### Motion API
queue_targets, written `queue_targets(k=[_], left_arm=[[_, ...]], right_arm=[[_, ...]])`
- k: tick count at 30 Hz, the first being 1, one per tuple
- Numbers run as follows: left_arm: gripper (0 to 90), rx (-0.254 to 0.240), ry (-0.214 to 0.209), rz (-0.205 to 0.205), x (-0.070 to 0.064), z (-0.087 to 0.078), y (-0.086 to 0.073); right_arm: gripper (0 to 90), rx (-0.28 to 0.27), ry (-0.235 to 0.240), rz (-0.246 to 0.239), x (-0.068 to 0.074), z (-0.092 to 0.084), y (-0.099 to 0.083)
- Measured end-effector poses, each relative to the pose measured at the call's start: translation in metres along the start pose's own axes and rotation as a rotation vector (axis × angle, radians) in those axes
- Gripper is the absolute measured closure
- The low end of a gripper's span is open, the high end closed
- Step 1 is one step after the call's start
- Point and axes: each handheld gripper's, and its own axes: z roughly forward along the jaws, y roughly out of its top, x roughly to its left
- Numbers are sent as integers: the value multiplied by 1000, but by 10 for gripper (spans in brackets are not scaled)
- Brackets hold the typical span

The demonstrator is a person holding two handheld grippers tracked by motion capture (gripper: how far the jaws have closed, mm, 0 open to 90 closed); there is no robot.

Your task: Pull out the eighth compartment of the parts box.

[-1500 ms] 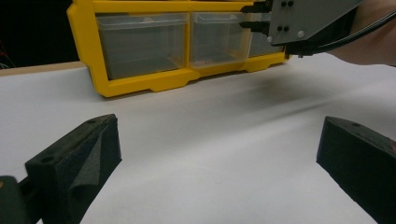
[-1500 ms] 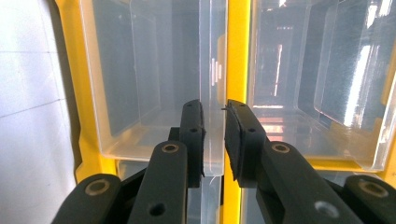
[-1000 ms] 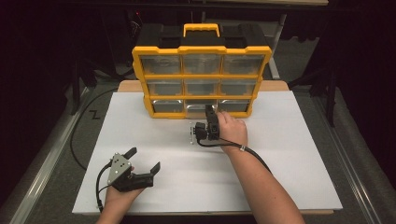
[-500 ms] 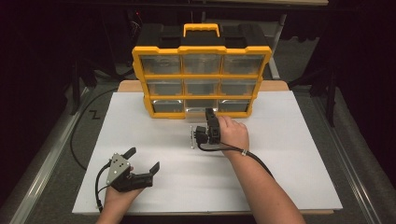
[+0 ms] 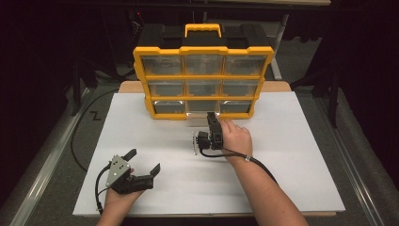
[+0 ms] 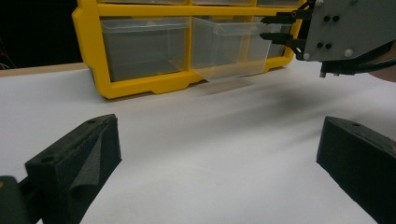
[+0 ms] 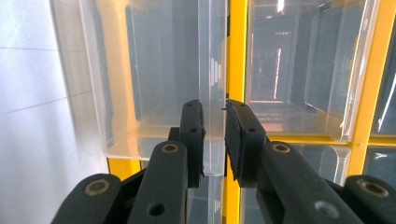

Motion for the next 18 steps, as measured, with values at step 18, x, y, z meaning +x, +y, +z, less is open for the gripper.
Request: queue_targets(k=[18], left_arm=[[4,-8,1,-16,0,0,0]], right_arm=[[792,-14,-8,12,3,-10,-2]])
